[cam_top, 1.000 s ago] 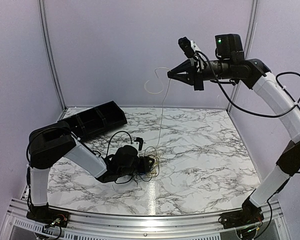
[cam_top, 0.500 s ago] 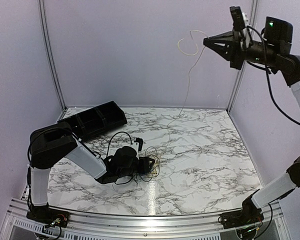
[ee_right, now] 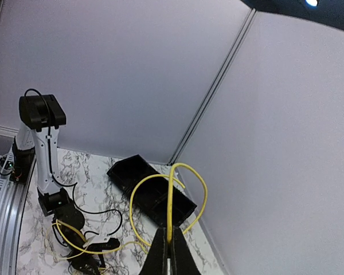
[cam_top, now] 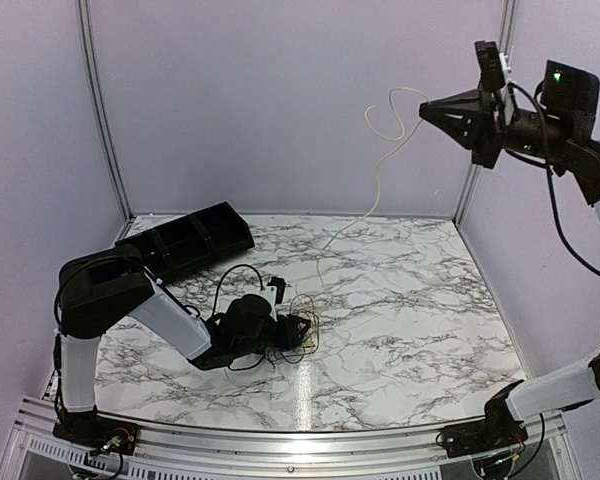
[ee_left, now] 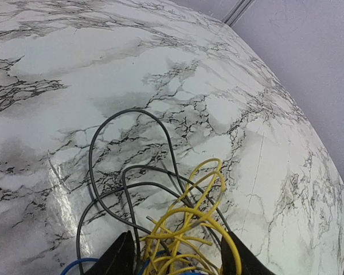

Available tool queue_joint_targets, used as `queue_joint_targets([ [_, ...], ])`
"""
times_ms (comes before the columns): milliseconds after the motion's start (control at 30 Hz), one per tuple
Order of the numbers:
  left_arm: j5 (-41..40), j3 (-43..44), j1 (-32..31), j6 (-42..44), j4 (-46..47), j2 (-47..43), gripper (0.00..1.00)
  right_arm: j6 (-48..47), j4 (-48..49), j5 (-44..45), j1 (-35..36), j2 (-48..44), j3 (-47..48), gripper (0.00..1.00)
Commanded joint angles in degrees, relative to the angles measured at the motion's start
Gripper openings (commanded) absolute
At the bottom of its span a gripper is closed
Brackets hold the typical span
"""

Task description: Untangle the cables

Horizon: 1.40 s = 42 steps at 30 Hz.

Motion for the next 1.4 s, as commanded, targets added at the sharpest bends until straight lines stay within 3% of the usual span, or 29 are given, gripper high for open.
queue_joint_targets([
  [0,0.74,-4.46,-1.33,1.35,-8.0,-4.17,0.57,1.33,3.92,1.9,-0.3,-2.2,-8.11,0.0],
  [367,-4.58,-12.65,-2.47,7.55,-11.44,-25.56,0.66,3.94,14.26,1.8,-2.21,-8.31,-32.62,0.0],
  [700,0.3,-11.03,-5.39,19.47,-14.01,-34.01,0.69,11.02,28.57,-2.6,-5.46,-10.23,-49.25,0.0],
  [800,7.11,-7.23,-5.48,22.9,-15.12,-32.49,0.61,13.06,31.54,-3.85,-5.79,-10.29,-51.64,0.0],
  [900,10.98,-1.61,-5.45,24.12,-18.36,-28.85,0.62,15.55,35.33,-5.2,-7.23,-10.59,-54.22,0.0],
  [1100,12.2,8.33,-5.44,24.16,-21.0,-20.22,0.66,15.8,37.78,-5.05,-7.63,-11.84,-57.2,0.0],
  [1367,12.05,18.65,-5.47,27.34,-23.92,-10.41,0.62,17.15,40.94,-4.74,-8.03,-12.98,-60.82,0.0],
])
